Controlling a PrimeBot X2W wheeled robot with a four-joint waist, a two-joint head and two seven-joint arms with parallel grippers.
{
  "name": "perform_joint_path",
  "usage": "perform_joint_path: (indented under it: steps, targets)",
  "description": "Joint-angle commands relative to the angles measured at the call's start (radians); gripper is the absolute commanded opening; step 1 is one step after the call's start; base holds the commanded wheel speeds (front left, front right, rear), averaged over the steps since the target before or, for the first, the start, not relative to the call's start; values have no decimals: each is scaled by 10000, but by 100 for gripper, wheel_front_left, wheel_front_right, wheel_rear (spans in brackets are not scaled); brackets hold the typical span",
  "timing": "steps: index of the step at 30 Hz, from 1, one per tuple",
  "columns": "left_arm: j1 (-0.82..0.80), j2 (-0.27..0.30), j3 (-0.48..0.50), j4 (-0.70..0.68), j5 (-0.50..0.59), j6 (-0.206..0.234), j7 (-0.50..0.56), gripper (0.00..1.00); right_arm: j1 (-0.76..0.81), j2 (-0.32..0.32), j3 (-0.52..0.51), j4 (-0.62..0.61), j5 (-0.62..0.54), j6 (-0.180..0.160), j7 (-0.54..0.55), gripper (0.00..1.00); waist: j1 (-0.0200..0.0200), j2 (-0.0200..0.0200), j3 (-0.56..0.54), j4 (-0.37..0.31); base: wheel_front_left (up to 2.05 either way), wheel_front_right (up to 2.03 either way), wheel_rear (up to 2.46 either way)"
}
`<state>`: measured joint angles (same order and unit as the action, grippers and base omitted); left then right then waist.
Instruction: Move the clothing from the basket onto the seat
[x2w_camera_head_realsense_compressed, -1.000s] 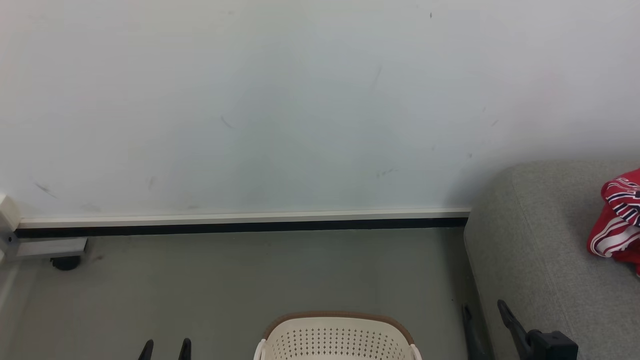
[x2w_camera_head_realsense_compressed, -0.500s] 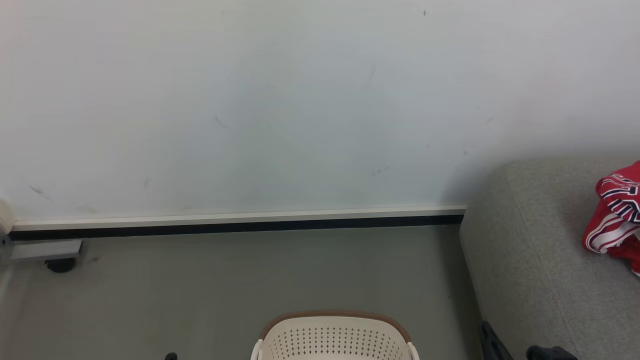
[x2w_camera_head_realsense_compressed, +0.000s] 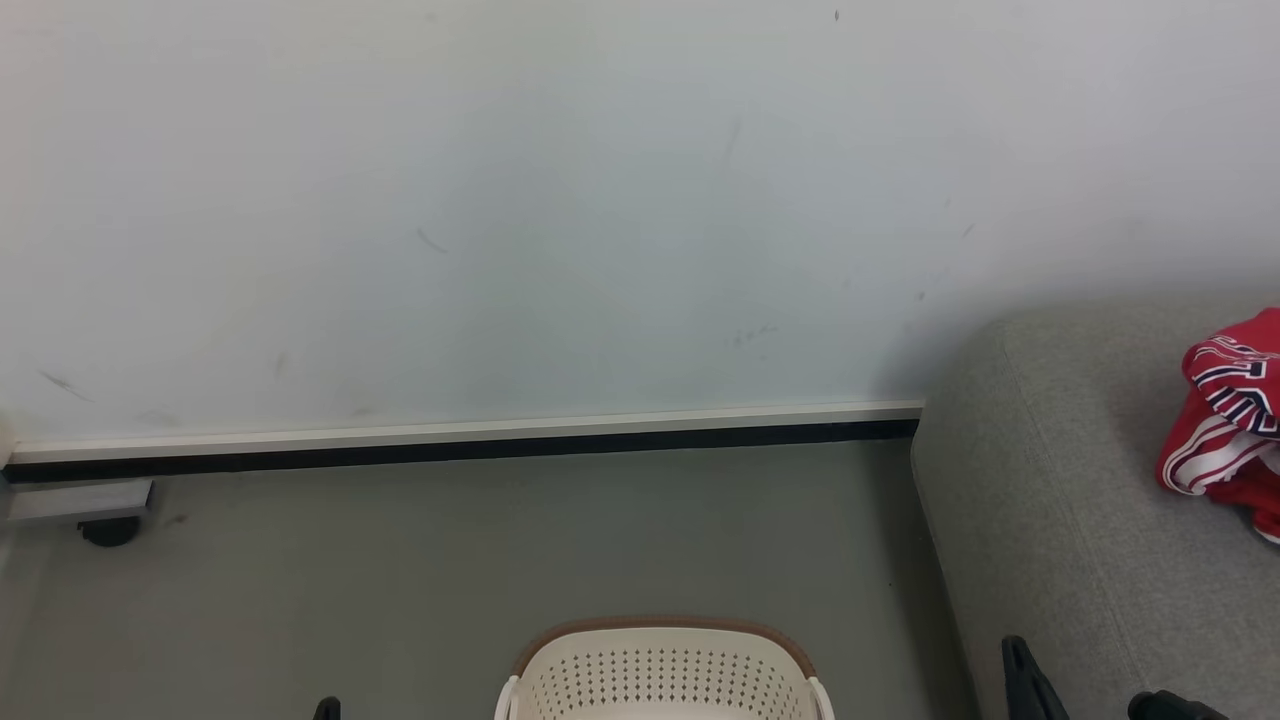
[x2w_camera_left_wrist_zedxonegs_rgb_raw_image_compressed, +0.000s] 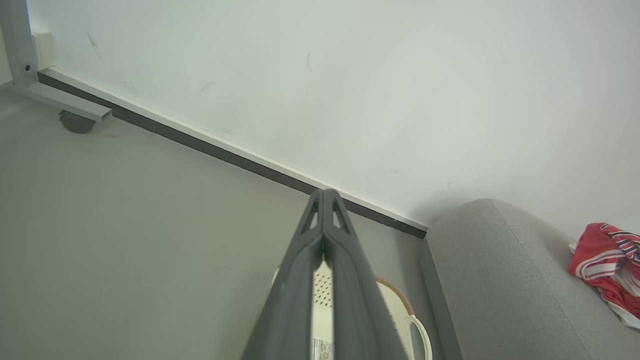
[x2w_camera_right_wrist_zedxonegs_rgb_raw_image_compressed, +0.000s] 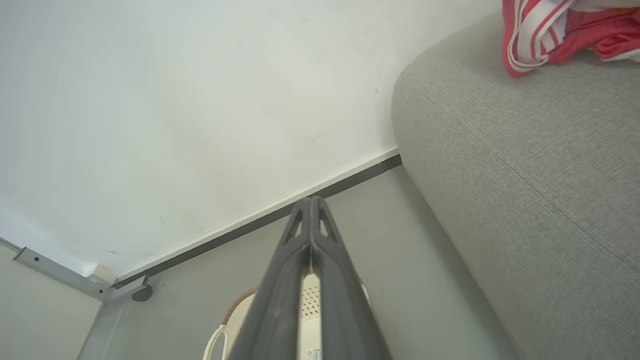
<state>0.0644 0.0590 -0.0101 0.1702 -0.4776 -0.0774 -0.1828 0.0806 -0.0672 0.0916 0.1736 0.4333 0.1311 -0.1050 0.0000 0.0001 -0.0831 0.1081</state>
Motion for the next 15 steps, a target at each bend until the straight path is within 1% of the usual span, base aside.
perform_joint_path:
  steps: [1, 15]
  targets:
    - [-307, 24, 15, -89, -385, -29, 61, 0, -190, -89, -68, -208, 386, -1, 29, 0, 0, -1, 10, -12, 0, 0, 0]
    - [-625, 3, 6, 70, -2570, -133, 560, 0, -236, -215, -464, -315, 2835, -2, 323, 0, 0, -1, 120, -151, 0, 0, 0]
